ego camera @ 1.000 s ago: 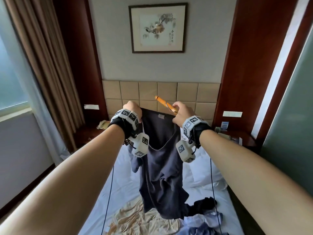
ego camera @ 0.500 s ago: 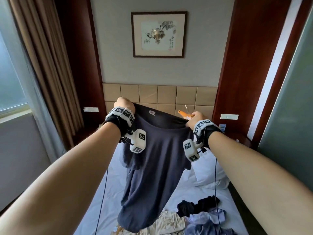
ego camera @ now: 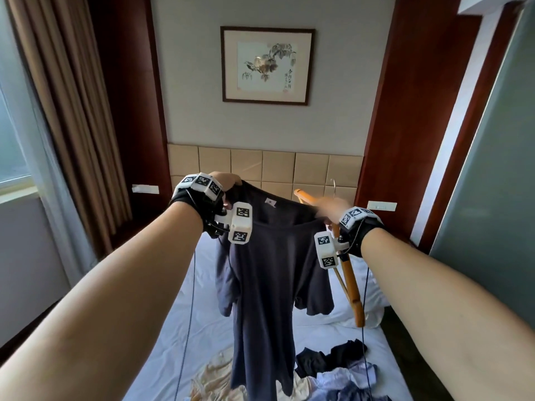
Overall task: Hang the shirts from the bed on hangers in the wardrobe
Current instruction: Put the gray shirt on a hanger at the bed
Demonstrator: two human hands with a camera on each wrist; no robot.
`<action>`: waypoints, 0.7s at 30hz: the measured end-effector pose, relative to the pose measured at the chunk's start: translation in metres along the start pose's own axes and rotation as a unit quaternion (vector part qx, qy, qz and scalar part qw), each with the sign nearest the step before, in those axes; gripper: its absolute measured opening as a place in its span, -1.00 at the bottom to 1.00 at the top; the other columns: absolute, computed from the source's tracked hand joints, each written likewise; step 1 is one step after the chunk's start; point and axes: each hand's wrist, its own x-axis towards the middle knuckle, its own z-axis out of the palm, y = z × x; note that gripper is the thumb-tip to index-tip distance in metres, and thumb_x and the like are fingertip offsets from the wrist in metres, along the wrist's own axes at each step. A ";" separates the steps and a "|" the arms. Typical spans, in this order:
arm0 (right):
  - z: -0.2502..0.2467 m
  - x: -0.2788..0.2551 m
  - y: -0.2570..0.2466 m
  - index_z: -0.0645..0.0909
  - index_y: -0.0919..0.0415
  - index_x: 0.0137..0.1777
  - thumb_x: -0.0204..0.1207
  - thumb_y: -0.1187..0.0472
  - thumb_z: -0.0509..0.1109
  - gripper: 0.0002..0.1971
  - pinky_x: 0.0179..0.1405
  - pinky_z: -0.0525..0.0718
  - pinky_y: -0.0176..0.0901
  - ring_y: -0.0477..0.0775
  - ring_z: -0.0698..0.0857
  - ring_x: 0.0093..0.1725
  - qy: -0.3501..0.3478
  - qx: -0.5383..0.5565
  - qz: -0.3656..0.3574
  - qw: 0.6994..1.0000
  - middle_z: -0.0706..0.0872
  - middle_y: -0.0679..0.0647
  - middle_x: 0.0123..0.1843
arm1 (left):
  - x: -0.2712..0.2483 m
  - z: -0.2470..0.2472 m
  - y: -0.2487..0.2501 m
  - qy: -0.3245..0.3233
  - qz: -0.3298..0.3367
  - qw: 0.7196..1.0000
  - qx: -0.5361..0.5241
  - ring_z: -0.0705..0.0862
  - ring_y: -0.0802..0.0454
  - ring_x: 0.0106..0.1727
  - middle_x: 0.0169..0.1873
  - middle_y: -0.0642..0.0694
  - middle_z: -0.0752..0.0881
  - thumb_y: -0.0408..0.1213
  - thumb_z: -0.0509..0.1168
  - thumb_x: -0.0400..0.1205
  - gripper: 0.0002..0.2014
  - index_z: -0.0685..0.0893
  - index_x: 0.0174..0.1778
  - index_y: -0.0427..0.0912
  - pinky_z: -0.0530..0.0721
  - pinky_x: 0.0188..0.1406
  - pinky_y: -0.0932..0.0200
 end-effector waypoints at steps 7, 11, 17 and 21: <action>-0.011 0.015 -0.002 0.50 0.27 0.50 0.14 0.13 0.72 -0.12 -0.24 0.62 -0.06 -0.03 0.70 -0.41 -0.075 0.041 0.019 0.996 0.79 0.12 -0.29 | -0.012 0.021 0.020 -0.049 -0.030 0.998 -0.004 0.51 -0.10 -0.38 -0.35 -0.18 0.55 -0.19 0.16 0.73 -0.72 0.49 -0.24 -0.26 0.44 -0.39 0.06; -0.016 0.022 -0.009 0.79 0.24 0.04 0.08 -0.04 0.69 -0.45 0.02 0.69 0.07 0.05 0.71 -0.22 -0.102 0.038 0.023 0.994 0.78 0.10 -0.21 | -0.009 0.030 0.021 -0.033 -0.002 0.999 -0.034 0.60 -0.08 -0.34 -0.28 -0.17 0.60 -0.24 0.21 0.71 -0.85 0.55 -0.02 -0.28 0.56 -0.40 0.04; -0.021 0.006 -0.016 0.83 0.18 -0.14 0.39 -0.04 0.63 -0.72 0.12 0.75 0.01 0.03 0.77 -0.07 -0.068 0.109 -0.016 0.992 0.87 0.09 -0.02 | 0.001 0.029 0.016 0.031 -0.007 0.999 -0.034 0.70 -0.24 -0.14 -0.61 -0.23 0.69 -0.24 0.28 0.59 -0.73 0.62 -0.36 -0.34 0.65 0.22 -0.22; -0.020 -0.002 -0.021 0.75 0.20 -0.05 0.39 -0.34 0.51 -0.45 -0.26 0.69 -0.17 -0.04 0.72 -0.34 -0.031 0.178 -0.027 0.983 0.83 0.07 -0.24 | 0.010 0.024 0.008 0.075 0.042 0.993 -0.077 0.70 -0.20 -0.11 -0.03 -0.23 0.72 -0.14 0.34 0.57 -0.79 0.57 -0.32 -0.15 0.72 0.00 -0.01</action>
